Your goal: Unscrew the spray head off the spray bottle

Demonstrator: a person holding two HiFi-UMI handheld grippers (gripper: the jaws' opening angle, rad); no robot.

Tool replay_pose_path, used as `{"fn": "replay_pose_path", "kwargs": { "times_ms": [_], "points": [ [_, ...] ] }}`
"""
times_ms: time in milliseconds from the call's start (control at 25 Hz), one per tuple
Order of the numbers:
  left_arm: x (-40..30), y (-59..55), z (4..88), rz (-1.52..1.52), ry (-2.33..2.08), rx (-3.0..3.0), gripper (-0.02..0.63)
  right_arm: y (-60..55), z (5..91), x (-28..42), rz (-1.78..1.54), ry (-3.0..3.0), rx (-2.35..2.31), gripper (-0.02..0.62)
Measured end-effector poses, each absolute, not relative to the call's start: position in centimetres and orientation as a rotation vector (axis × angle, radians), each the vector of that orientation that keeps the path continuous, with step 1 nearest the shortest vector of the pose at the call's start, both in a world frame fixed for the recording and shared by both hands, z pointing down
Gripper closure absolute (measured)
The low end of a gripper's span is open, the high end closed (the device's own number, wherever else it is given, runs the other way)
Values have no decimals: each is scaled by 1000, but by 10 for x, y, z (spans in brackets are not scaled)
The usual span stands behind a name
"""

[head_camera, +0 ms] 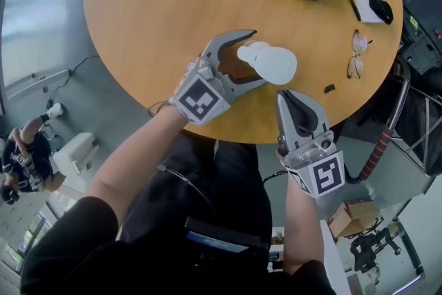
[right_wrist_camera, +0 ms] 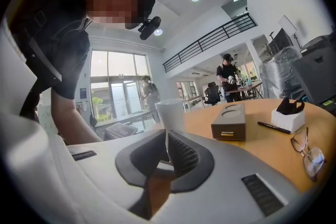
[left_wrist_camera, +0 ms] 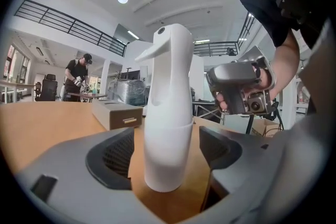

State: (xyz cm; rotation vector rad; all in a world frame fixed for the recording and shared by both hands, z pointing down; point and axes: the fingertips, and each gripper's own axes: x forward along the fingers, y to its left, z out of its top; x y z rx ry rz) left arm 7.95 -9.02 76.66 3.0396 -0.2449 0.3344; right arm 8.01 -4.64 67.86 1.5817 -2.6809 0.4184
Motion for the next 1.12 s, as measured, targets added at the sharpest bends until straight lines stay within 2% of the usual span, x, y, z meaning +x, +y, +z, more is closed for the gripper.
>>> {"fn": "replay_pose_path", "kwargs": {
  "times_ms": [240,480,680,1120],
  "points": [
    [95,-90,768,354,-194,3068,199,-47,683,81,426,-2678,1571,580],
    [98,-92,773,370,-198,3063,288,-48,682,86,445,-2683,1591,580],
    [93,-90,777,453,-189,3062,301,-49,678,93,437,-2679,1603,580],
    [72,-76,671,378,-196,3020,302,-45,588,91,355,-2723,1545,572]
  ]
}}
